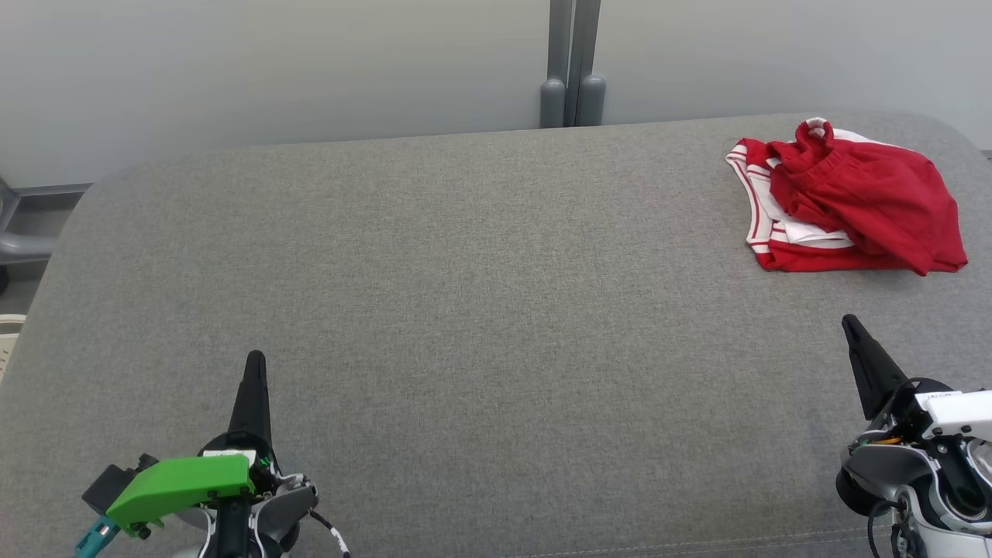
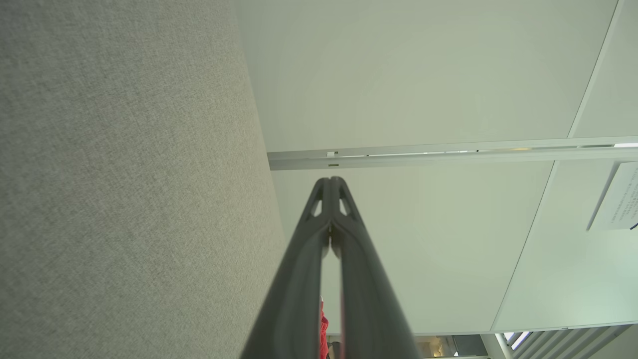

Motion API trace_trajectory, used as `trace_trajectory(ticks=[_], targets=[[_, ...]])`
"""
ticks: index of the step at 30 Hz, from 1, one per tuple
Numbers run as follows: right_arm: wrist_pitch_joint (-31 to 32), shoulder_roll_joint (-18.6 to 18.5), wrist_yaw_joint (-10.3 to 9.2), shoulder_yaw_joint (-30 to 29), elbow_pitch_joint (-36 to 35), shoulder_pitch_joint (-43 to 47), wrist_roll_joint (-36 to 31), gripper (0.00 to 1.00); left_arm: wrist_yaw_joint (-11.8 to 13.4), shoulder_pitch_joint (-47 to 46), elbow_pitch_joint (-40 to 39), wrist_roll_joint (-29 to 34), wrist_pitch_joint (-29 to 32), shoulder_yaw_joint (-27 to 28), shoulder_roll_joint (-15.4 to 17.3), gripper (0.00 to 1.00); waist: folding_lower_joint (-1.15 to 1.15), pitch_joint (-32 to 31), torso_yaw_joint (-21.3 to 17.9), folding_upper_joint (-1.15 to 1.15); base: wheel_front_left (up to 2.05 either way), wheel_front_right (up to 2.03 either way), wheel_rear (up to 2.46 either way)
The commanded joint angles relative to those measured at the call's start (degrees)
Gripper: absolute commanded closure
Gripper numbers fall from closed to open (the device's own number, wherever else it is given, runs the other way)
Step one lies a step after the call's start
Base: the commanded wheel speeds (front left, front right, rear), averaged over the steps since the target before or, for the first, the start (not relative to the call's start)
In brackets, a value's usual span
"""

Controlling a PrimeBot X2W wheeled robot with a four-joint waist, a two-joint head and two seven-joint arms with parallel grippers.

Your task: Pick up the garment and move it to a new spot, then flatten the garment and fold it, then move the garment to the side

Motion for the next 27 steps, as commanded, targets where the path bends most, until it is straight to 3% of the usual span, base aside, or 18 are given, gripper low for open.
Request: trace_trajectory(ticks=[1, 27], targets=[[0.1, -0.3, 0.02, -0.1, 0.1, -0.5, 0.2, 1.0, -0.3, -0.7, 0.1, -0.4, 0.2, 0.0, 0.0, 1.0, 0.0, 0.0, 0.0, 0.0, 0.0, 0.0, 0.0], [0.1, -0.3, 0.02, -0.1, 0.1, -0.5, 0.2, 1.0, -0.3, -0.7, 0.1, -0.4, 0.2, 0.0, 0.0, 1.0, 0.0, 0.0, 0.0, 0.0, 0.0, 0.0, 0.0]])
